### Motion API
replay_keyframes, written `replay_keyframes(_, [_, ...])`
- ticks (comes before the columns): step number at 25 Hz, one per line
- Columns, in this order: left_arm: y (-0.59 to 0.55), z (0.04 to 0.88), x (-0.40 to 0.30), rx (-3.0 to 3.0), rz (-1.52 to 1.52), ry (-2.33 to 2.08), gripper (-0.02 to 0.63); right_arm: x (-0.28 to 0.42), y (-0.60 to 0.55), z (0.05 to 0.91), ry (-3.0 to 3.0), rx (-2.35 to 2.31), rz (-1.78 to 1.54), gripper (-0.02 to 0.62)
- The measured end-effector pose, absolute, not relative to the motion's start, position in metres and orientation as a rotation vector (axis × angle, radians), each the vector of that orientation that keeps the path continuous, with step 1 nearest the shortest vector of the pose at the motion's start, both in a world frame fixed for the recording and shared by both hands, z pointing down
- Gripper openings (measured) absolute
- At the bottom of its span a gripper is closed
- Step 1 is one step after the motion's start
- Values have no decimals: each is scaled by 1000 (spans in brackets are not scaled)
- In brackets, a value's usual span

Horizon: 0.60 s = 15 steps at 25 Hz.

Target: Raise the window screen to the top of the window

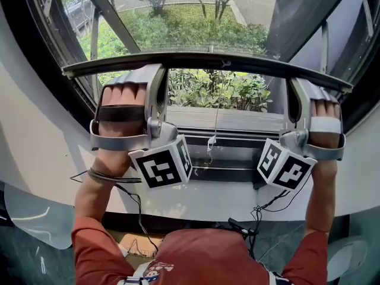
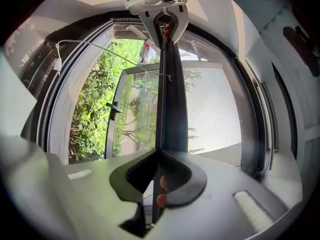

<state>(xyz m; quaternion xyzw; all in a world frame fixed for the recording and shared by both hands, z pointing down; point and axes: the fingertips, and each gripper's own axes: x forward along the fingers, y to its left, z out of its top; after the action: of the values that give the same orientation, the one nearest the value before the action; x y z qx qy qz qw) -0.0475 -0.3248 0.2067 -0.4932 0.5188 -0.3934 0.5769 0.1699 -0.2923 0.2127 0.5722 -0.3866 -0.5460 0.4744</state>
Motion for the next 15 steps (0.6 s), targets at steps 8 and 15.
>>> replay_keyframes(8, [-327, 178, -46, -1095, -897, 1214, 43, 170, -297, 187, -894, 1404, -1353, 41])
replay_keyframes(15, [-324, 150, -48, -1055, -858, 1240, 44, 168, -293, 162, -858, 1440, -1369, 41])
